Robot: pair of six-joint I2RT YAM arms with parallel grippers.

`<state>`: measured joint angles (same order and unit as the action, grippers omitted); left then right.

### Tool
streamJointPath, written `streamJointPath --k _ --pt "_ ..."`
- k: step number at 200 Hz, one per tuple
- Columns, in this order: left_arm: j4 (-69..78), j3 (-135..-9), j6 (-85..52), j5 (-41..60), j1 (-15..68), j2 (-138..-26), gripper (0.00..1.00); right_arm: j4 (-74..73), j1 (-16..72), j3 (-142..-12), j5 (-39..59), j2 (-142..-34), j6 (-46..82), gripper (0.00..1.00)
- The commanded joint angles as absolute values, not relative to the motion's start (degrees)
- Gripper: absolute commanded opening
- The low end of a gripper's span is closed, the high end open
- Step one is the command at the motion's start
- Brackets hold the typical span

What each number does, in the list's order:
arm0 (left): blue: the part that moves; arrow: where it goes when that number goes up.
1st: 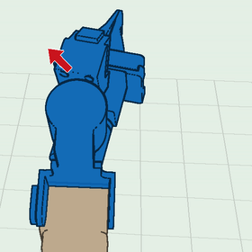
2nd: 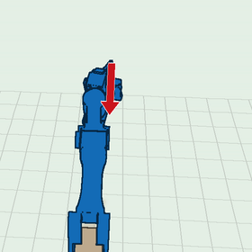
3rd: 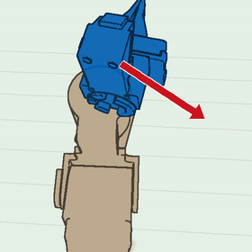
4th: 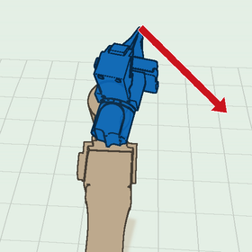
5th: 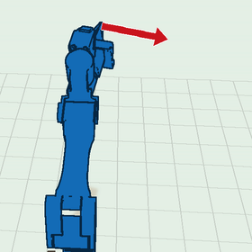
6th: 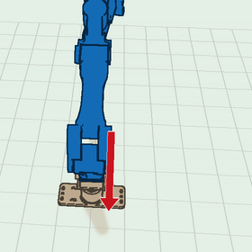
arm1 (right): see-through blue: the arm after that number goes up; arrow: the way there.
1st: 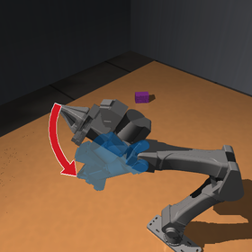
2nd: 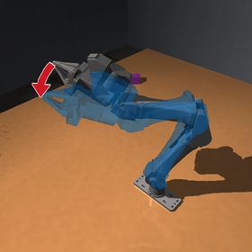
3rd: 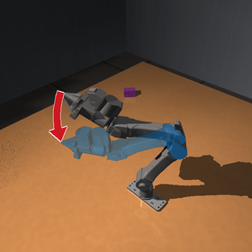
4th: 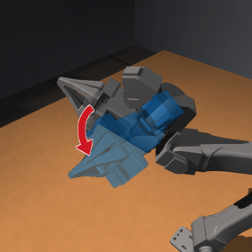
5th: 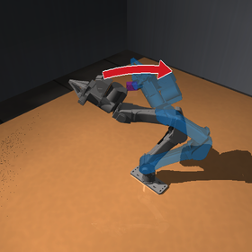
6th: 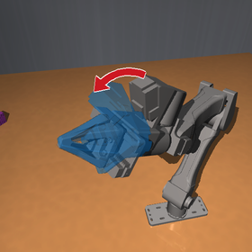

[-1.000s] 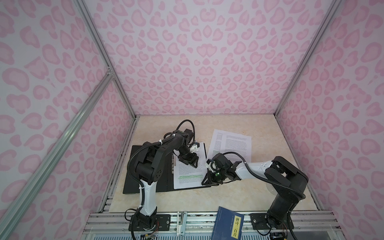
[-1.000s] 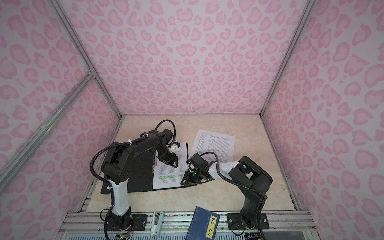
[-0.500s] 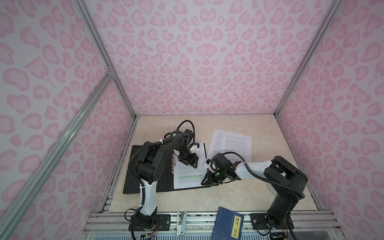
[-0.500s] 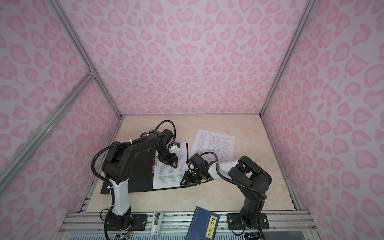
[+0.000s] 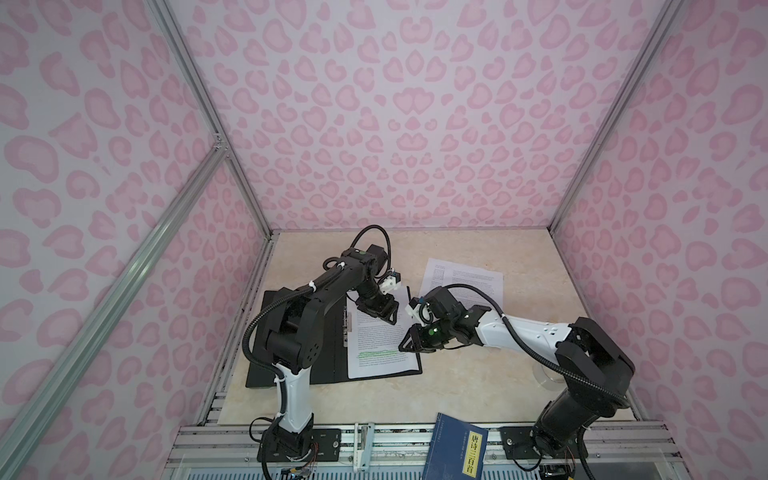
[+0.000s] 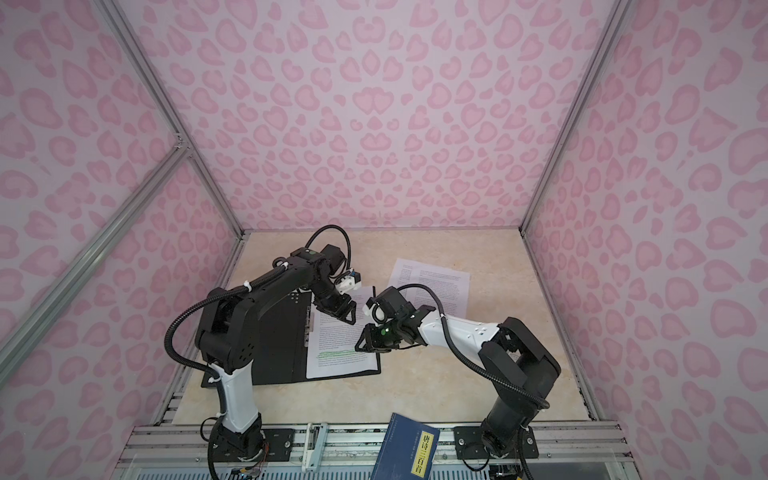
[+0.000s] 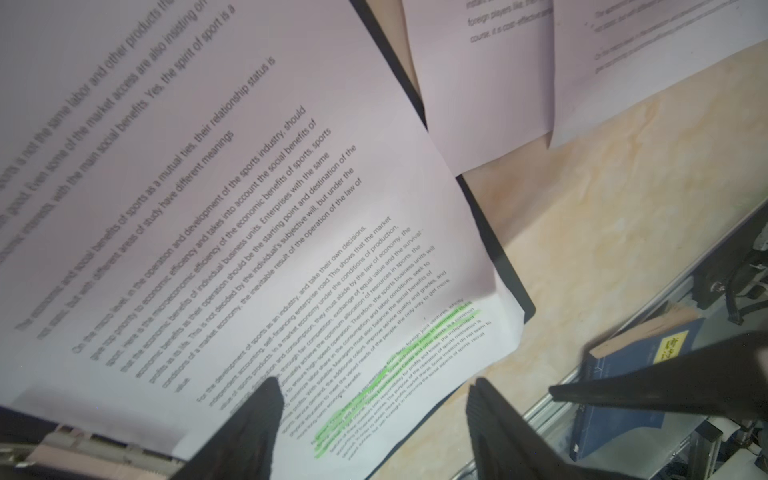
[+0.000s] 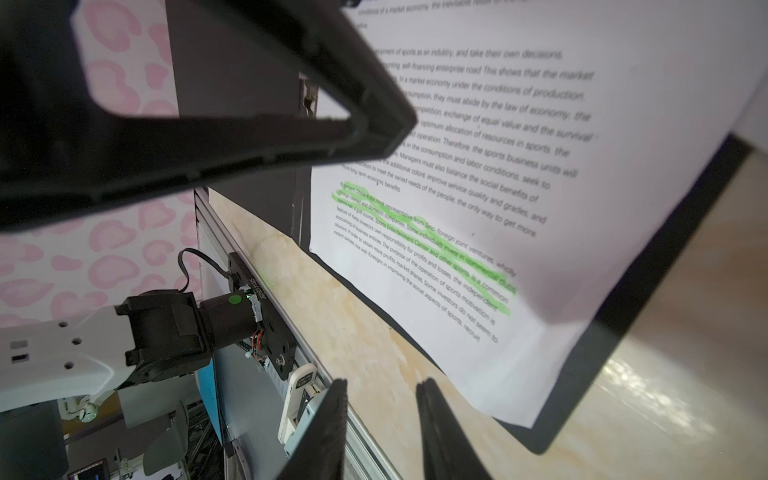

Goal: Put the files into the folder

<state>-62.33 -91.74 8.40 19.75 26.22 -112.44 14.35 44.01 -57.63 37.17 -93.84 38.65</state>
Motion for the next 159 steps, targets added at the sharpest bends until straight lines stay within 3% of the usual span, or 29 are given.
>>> streamJointPath --k 1,34,92,126,159 --pt "-66.8 -95.3 9.7 20.3 26.2 -111.1 0.77 22.5 42.0 -60.3 32.6 -91.3 34.9 0.34" --pt "-69.9 -102.7 9.8 23.0 27.0 -111.9 0.83 28.2 34.7 -58.5 24.4 -83.5 34.3 0.37" --pt "-70.9 -115.8 6.8 24.3 33.7 -121.4 0.82 35.7 15.3 -46.3 16.2 -65.5 33.3 0.44" --pt "-71.8 -125.4 4.9 25.7 36.8 -130.0 0.82 38.0 1.8 -41.6 18.2 -61.6 29.6 0.47" --pt "-70.3 -128.9 5.0 26.7 38.7 -135.5 0.82 36.0 -7.2 -39.5 23.4 -64.3 25.4 0.48"
